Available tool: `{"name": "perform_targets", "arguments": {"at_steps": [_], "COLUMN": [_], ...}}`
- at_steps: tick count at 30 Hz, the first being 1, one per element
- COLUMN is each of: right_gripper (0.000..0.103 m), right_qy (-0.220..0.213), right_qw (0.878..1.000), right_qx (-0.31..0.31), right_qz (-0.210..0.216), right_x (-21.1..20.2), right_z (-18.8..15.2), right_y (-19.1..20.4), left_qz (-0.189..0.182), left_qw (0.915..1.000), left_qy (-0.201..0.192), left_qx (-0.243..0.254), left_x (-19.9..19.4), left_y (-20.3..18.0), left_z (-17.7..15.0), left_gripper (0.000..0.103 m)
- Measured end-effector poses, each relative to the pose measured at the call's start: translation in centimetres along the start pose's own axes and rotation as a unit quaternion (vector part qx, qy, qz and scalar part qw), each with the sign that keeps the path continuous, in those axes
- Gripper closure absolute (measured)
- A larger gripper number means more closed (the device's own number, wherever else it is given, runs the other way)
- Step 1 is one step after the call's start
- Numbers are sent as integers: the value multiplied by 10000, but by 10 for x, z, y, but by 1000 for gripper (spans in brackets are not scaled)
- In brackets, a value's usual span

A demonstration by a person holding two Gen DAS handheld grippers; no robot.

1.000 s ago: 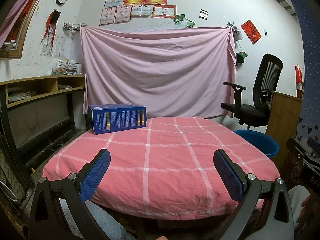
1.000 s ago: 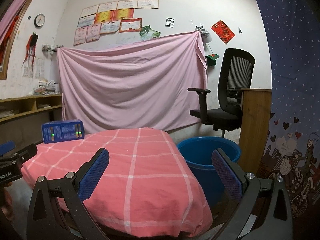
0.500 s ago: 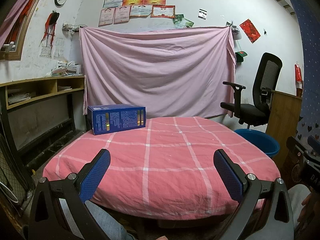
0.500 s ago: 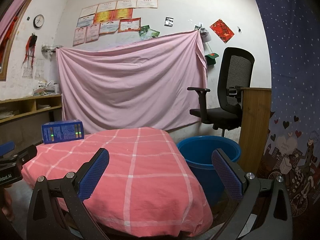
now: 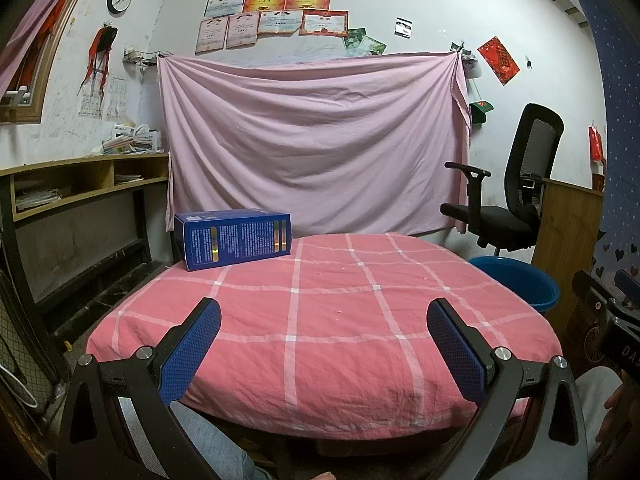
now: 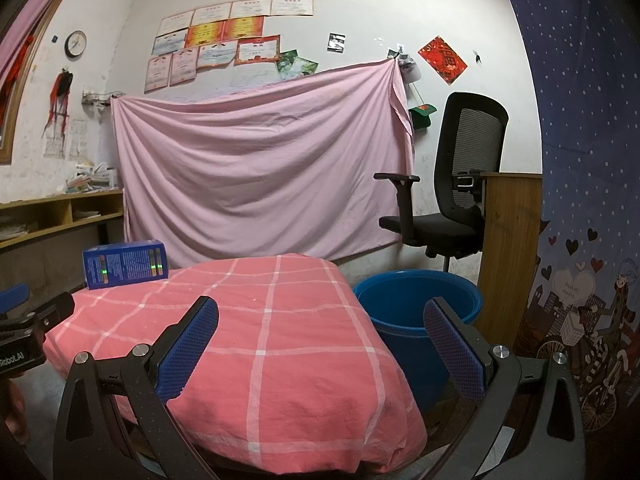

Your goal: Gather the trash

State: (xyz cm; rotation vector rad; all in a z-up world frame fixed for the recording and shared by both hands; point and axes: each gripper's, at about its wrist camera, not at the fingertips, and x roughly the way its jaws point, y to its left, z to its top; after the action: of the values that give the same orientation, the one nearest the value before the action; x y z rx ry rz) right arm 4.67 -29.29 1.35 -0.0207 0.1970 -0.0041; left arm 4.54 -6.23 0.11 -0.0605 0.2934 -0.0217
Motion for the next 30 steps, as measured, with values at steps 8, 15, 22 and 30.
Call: {"name": "perform_targets", "arguments": {"at_steps": [8,15,22,30], "right_gripper": [0,0,0,0], "right_qy": [10,10,13,16], "right_qw": [10000,10000,10000,10000], "right_qx": [10,22,25,32], "right_qz": [-6,-4,-5,-5], "right_x": [0,0,0,0], "right_z": [0,0,0,1], "right_y": [1,1,1,0], "left_qz": [-2,-4,-19,-21], "left_qw": [10000,10000,10000,10000], "left_qy": [1,-2,-18,-18], "left_qx": [10,29,88,90], "left_x": [1,1,1,2], "left_y": [1,1,3,4], "left_z": [1,1,1,1], "left_gripper": [2,2,2,2]}}
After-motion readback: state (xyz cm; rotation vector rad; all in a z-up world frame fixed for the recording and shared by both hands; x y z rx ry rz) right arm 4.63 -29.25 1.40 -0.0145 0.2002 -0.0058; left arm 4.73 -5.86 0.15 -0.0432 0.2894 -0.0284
